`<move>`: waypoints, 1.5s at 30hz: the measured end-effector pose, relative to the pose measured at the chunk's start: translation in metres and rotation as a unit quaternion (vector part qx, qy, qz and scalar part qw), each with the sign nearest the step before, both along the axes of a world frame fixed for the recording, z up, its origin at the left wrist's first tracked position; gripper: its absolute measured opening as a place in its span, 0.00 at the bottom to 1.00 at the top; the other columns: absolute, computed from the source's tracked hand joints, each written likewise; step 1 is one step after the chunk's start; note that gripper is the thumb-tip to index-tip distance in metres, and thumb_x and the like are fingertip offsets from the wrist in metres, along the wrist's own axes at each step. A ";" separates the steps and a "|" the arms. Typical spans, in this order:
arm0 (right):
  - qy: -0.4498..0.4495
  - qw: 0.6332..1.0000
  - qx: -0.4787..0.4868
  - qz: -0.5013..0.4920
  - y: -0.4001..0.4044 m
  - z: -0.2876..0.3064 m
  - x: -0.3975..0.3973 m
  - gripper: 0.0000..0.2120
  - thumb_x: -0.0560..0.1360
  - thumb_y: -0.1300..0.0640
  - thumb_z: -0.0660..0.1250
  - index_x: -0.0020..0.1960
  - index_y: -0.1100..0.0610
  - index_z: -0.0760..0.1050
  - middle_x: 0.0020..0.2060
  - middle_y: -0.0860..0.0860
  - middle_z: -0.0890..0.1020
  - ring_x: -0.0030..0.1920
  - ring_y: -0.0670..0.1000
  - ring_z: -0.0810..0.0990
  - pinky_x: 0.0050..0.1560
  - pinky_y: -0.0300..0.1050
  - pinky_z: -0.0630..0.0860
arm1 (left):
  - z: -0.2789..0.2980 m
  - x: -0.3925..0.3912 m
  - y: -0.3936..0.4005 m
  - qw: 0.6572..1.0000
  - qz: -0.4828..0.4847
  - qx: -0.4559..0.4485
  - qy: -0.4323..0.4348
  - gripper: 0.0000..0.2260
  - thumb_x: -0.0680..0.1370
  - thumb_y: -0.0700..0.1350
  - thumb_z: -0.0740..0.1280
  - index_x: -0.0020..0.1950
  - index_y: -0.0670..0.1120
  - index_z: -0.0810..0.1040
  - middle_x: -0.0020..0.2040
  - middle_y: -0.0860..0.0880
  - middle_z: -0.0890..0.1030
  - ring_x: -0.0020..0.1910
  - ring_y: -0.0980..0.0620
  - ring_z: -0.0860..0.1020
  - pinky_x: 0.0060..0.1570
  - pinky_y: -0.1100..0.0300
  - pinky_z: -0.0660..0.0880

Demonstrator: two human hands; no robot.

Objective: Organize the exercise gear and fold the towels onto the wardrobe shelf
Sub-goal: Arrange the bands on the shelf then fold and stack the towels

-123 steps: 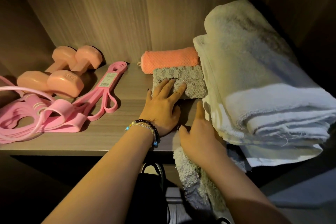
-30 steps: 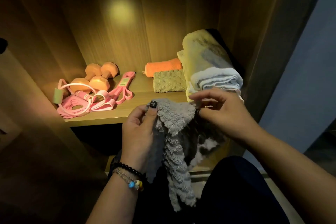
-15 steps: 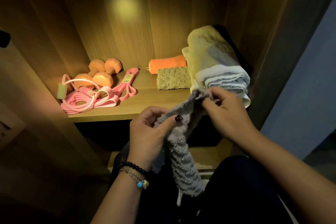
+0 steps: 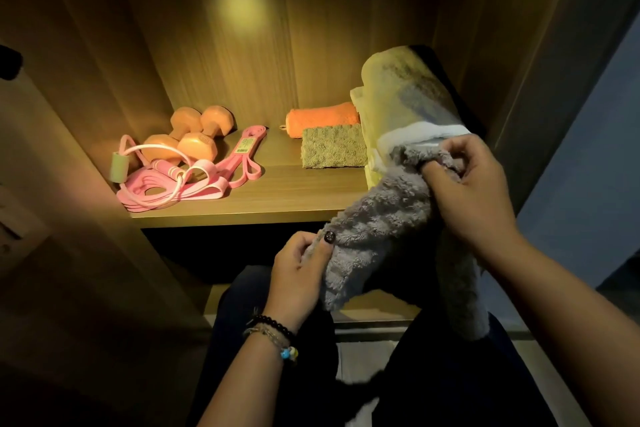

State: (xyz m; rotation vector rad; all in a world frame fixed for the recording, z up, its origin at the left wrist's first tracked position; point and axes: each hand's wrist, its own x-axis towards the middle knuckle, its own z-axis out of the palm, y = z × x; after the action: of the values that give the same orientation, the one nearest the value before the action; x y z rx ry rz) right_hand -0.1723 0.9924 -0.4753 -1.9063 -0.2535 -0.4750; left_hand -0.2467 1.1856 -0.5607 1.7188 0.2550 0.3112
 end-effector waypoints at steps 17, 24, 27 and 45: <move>0.041 0.992 0.110 -0.035 0.010 -0.023 -0.020 0.20 0.76 0.56 0.67 0.28 0.54 0.65 0.21 0.43 0.65 0.26 0.41 0.62 0.30 0.42 0.60 | 0.032 -0.018 -0.007 0.948 0.158 -0.275 0.028 0.19 0.68 0.35 0.76 0.56 0.44 0.77 0.53 0.41 0.81 0.52 0.43 0.82 0.50 0.52 0.80; 0.096 0.982 0.148 0.067 0.034 -0.026 -0.054 0.07 0.75 0.61 0.68 0.40 0.53 0.76 0.25 0.48 0.76 0.27 0.44 0.71 0.29 0.37 0.67 | 0.055 -0.030 -0.017 0.934 0.059 -0.351 -0.020 0.19 0.72 0.25 0.67 0.56 0.44 0.77 0.46 0.41 0.84 0.40 0.47 0.84 0.34 0.59 0.79; 0.069 0.984 0.129 0.101 0.043 -0.023 -0.067 0.05 0.73 0.61 0.70 0.39 0.54 0.80 0.34 0.48 0.82 0.34 0.44 0.77 0.36 0.36 0.73 | 0.057 -0.033 -0.020 0.942 0.054 -0.330 -0.035 0.20 0.72 0.25 0.67 0.58 0.46 0.76 0.44 0.43 0.85 0.42 0.48 0.84 0.36 0.60 0.79; 0.169 0.946 0.032 0.275 0.021 -0.003 -0.077 0.18 0.74 0.74 0.63 0.53 0.54 0.81 0.44 0.48 0.86 0.48 0.46 0.84 0.52 0.36 0.78 | 0.049 -0.045 -0.022 0.946 -0.068 -0.307 -0.078 0.21 0.77 0.28 0.61 0.66 0.46 0.72 0.52 0.40 0.84 0.50 0.45 0.83 0.42 0.60 0.79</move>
State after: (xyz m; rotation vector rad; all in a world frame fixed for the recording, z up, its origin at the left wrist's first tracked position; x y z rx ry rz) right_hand -0.2495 1.0130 -0.4781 -1.7214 -0.5142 0.2164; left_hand -0.2921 1.1636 -0.5117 1.0816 0.0974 0.2324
